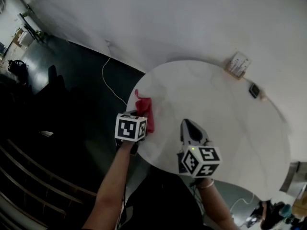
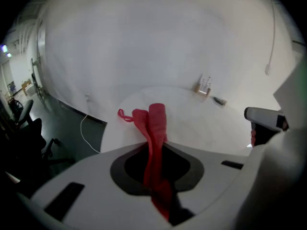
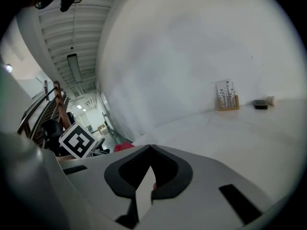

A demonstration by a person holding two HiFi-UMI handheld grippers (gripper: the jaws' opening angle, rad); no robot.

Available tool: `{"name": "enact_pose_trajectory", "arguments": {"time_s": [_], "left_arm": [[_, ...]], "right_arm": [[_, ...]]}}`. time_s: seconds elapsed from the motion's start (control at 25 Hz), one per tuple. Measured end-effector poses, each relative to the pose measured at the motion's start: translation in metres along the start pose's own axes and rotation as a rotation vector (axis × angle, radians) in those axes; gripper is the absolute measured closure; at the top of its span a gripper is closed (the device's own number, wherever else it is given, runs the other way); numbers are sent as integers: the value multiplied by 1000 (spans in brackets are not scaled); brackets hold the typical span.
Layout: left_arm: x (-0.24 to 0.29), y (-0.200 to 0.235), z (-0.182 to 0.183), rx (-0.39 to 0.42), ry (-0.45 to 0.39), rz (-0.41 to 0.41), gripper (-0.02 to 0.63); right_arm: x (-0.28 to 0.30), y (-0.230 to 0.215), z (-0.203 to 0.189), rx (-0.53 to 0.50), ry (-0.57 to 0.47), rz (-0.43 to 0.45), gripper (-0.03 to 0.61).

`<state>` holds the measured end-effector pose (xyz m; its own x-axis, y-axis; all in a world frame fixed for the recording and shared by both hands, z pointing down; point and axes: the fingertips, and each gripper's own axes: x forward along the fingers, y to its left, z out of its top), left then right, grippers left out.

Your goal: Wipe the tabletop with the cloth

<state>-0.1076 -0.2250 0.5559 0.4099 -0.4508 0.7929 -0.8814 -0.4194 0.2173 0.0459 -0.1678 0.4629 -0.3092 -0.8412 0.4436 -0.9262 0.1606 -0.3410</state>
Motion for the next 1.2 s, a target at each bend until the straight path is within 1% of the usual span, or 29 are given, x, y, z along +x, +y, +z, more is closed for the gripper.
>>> {"name": "enact_pose_trajectory", "arguments": {"time_s": [0.08,0.16,0.36,0.48,0.56,0.6,0.68,0.84,1.0,1.12,1.2], "left_arm": [[-8,22,-3,-36,-12,39,574],[-17,41,-6,-53,-23,81,574],[-33,74,-13,-60,-39,175,574],[-43,89,-14,-70,-53,228,574],[-51,92,-8,-71,-85,242,574],[-55,89,0,-63,-105,234,575],[-58,71,21,-36,-145,186,575],[-45,6,64,25,-206,13,575],[-17,-70,81,135,-184,-116,575],[6,-125,83,162,-153,-224,575],[22,-159,81,183,-122,-282,575]], "right_arm": [[7,11,-1,-8,6,24,575],[11,21,-3,-15,13,45,575],[17,37,-8,-28,25,89,575],[15,41,-11,-38,29,94,575],[13,41,-10,-45,24,90,575],[12,40,-8,-46,18,86,575],[8,33,-2,-40,2,64,575],[-9,5,10,-6,-42,-27,575],[-36,-35,19,40,-90,-125,575],[-56,-63,22,88,-122,-191,575],[-68,-80,22,109,-134,-229,575]]}}
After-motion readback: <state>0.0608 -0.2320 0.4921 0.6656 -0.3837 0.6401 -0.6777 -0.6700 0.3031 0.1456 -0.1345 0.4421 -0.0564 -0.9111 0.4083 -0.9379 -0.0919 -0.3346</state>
